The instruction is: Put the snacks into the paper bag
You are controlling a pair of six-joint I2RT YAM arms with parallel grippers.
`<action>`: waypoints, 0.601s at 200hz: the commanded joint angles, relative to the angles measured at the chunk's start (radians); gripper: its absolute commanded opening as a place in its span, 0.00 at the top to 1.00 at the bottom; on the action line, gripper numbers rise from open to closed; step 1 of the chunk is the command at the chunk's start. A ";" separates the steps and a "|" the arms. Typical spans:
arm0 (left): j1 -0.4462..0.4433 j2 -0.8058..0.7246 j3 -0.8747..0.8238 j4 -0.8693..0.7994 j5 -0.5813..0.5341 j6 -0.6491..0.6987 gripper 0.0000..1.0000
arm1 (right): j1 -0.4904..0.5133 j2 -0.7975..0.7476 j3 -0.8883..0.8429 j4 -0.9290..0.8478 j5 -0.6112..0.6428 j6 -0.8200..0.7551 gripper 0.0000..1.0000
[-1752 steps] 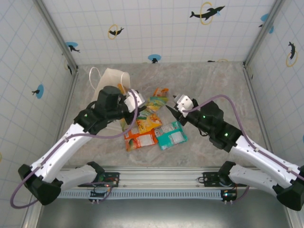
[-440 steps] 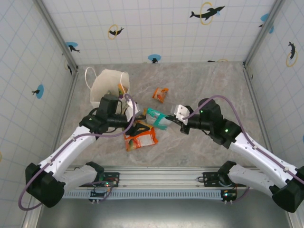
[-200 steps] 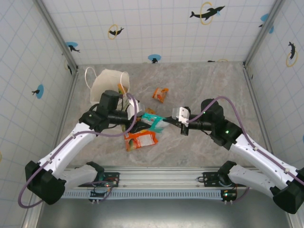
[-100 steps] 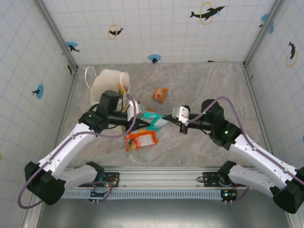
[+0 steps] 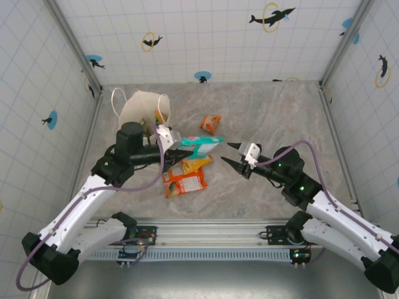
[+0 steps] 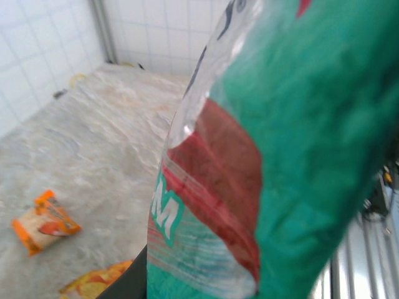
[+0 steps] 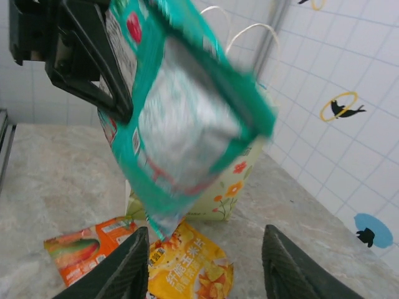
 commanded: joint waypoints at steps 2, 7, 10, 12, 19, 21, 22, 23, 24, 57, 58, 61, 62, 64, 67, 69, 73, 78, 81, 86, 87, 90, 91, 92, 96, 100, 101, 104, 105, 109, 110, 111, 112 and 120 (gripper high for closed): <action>-0.005 -0.041 0.022 0.147 -0.140 -0.099 0.95 | -0.008 -0.027 -0.041 0.120 0.051 0.073 0.49; -0.005 -0.049 0.028 0.162 -0.174 -0.113 0.95 | -0.007 -0.026 -0.046 0.124 0.049 0.080 0.49; -0.005 -0.051 0.031 0.171 -0.195 -0.121 0.95 | -0.007 -0.025 -0.050 0.126 0.047 0.083 0.49; -0.005 -0.053 0.034 0.175 -0.207 -0.125 0.95 | -0.008 -0.025 -0.051 0.126 0.046 0.087 0.49; -0.005 -0.060 0.040 0.199 -0.248 -0.136 0.96 | -0.007 -0.021 -0.057 0.128 0.040 0.096 0.48; -0.005 -0.060 0.044 0.204 -0.259 -0.138 0.95 | -0.007 -0.021 -0.058 0.128 0.037 0.097 0.48; -0.004 -0.061 0.046 0.207 -0.263 -0.139 0.96 | -0.008 -0.020 -0.059 0.128 0.036 0.098 0.48; -0.005 -0.061 0.049 0.209 -0.267 -0.140 0.96 | -0.008 -0.019 -0.060 0.128 0.035 0.099 0.48; -0.005 -0.061 0.050 0.212 -0.271 -0.141 0.96 | -0.008 -0.018 -0.061 0.128 0.034 0.100 0.48; -0.005 -0.013 0.178 0.244 -0.379 -0.129 0.96 | -0.007 0.005 -0.066 0.125 0.014 0.113 0.49; -0.005 -0.011 0.182 0.245 -0.383 -0.127 0.96 | -0.008 0.006 -0.065 0.125 0.014 0.113 0.49; -0.004 -0.006 0.192 0.250 -0.394 -0.125 0.96 | -0.007 0.008 -0.065 0.125 0.012 0.113 0.49; -0.004 -0.004 0.194 0.252 -0.398 -0.124 0.96 | -0.008 0.008 -0.064 0.125 0.011 0.114 0.49; -0.004 -0.001 0.199 0.257 -0.406 -0.124 0.96 | -0.008 0.009 -0.063 0.124 0.010 0.113 0.49; -0.006 0.004 0.209 0.265 -0.419 -0.123 0.96 | -0.007 0.011 -0.062 0.125 0.010 0.113 0.49; -0.006 0.006 0.214 0.272 -0.426 -0.123 0.96 | -0.007 0.012 -0.062 0.123 0.010 0.114 0.48; -0.005 0.011 0.223 0.286 -0.447 -0.123 0.96 | -0.008 0.014 -0.061 0.124 0.011 0.114 0.48; -0.005 0.019 0.233 0.305 -0.474 -0.123 0.96 | -0.007 0.016 -0.061 0.125 0.011 0.112 0.48; -0.004 0.022 0.238 0.316 -0.491 -0.122 0.96 | -0.007 0.016 -0.062 0.126 0.011 0.112 0.48; -0.004 0.028 0.244 0.335 -0.519 -0.121 0.96 | -0.008 0.017 -0.062 0.127 0.011 0.112 0.48; -0.004 0.029 0.245 0.339 -0.525 -0.120 0.96 | -0.008 0.018 -0.062 0.127 0.011 0.112 0.48; -0.004 0.031 0.250 0.349 -0.542 -0.120 0.96 | -0.007 0.018 -0.061 0.128 0.012 0.112 0.49; -0.005 0.033 0.251 0.352 -0.549 -0.119 0.96 | -0.007 0.018 -0.061 0.129 0.013 0.112 0.48; -0.004 0.035 0.253 0.355 -0.554 -0.119 0.96 | -0.007 0.019 -0.062 0.129 0.013 0.112 0.48; -0.004 0.041 0.262 0.365 -0.577 -0.118 0.96 | -0.008 0.019 -0.063 0.132 0.012 0.113 0.49; -0.004 0.047 0.273 0.370 -0.602 -0.116 0.96 | -0.008 0.020 -0.064 0.133 0.012 0.113 0.49; -0.004 0.047 0.276 0.371 -0.607 -0.116 0.96 | -0.007 0.020 -0.063 0.133 0.012 0.113 0.49; -0.005 0.056 0.285 0.372 -0.624 -0.114 0.96 | -0.008 0.021 -0.063 0.133 0.011 0.112 0.49; -0.004 0.059 0.288 0.372 -0.629 -0.113 0.96 | -0.007 0.021 -0.063 0.133 0.010 0.113 0.49; -0.005 0.067 0.300 0.371 -0.645 -0.109 0.96 | -0.008 0.022 -0.063 0.133 0.011 0.111 0.49; -0.004 0.069 0.304 0.370 -0.650 -0.108 0.96 | -0.008 0.022 -0.063 0.133 0.010 0.111 0.49; -0.004 0.072 0.307 0.369 -0.656 -0.106 0.96 | -0.007 0.021 -0.063 0.133 0.009 0.111 0.49; -0.004 0.074 0.311 0.367 -0.661 -0.105 0.96 | -0.008 0.022 -0.063 0.133 0.009 0.111 0.49; -0.004 0.093 0.336 0.355 -0.704 -0.099 0.96 | -0.007 0.024 -0.063 0.132 0.007 0.112 0.49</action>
